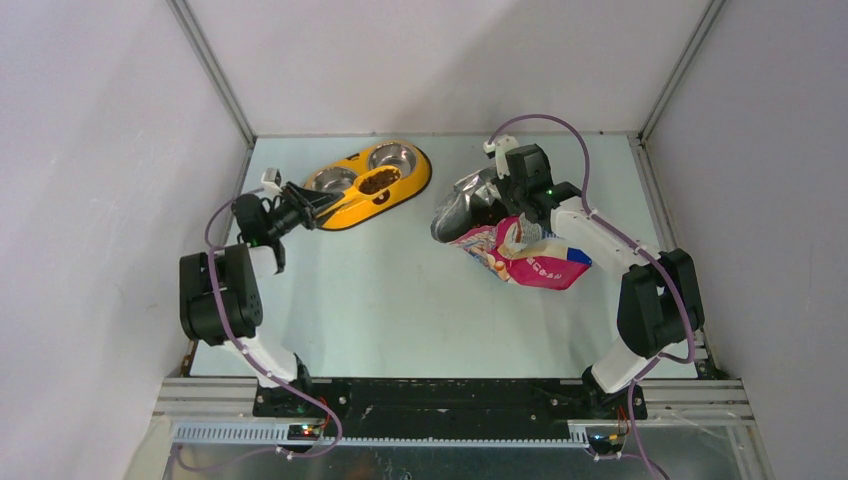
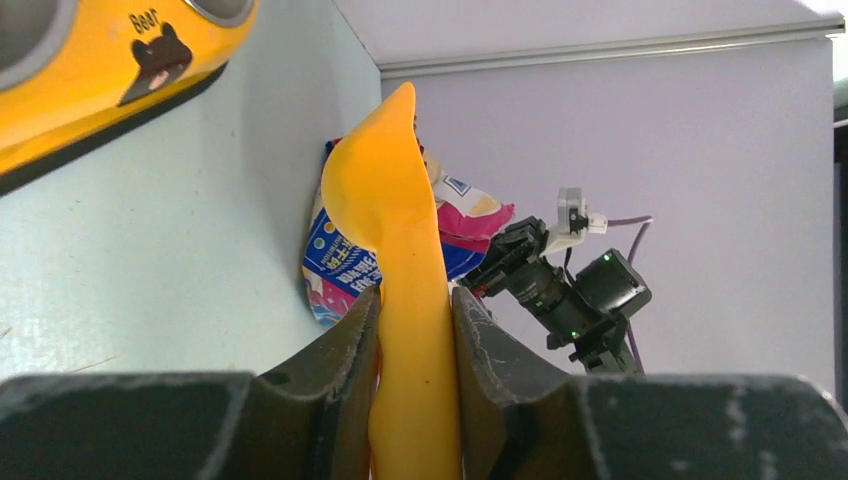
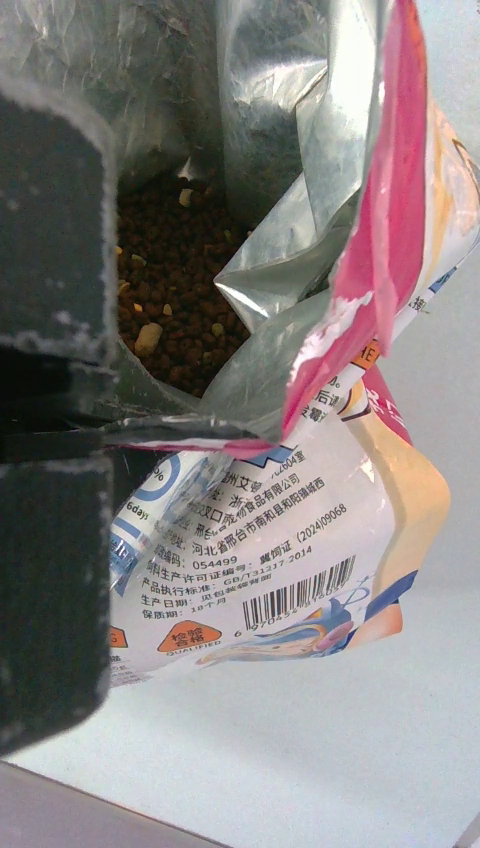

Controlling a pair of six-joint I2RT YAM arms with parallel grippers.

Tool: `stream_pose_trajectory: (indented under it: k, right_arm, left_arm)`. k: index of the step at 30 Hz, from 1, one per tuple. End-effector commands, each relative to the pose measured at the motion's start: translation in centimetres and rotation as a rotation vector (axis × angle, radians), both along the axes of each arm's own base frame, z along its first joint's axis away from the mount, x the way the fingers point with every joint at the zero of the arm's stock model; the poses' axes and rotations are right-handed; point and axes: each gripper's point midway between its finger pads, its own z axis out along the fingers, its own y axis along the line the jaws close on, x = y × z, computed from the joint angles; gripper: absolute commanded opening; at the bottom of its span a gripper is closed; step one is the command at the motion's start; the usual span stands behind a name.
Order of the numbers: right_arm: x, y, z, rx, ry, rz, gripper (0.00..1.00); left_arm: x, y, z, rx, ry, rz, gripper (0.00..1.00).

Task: Serve the pet food
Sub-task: Pour the pet food into the pet food bowl.

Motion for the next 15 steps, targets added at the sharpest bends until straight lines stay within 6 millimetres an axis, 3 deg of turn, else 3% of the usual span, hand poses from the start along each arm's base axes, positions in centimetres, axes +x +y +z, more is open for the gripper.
stream_pose_trajectory:
  k: [1, 15]
  right_arm:
    - [0.2, -1.9, -0.3, -0.057, 0.013, -0.055, 0.00]
    - [0.2, -1.6, -0.1, -0.060, 0.007, -0.048, 0.00]
  left_arm:
    - [0.6, 1.5, 2.5, 0.083, -0.118, 0.031, 0.00]
    - [3.5, 3.9, 2.5, 0.115, -0.128, 0.089, 0.00]
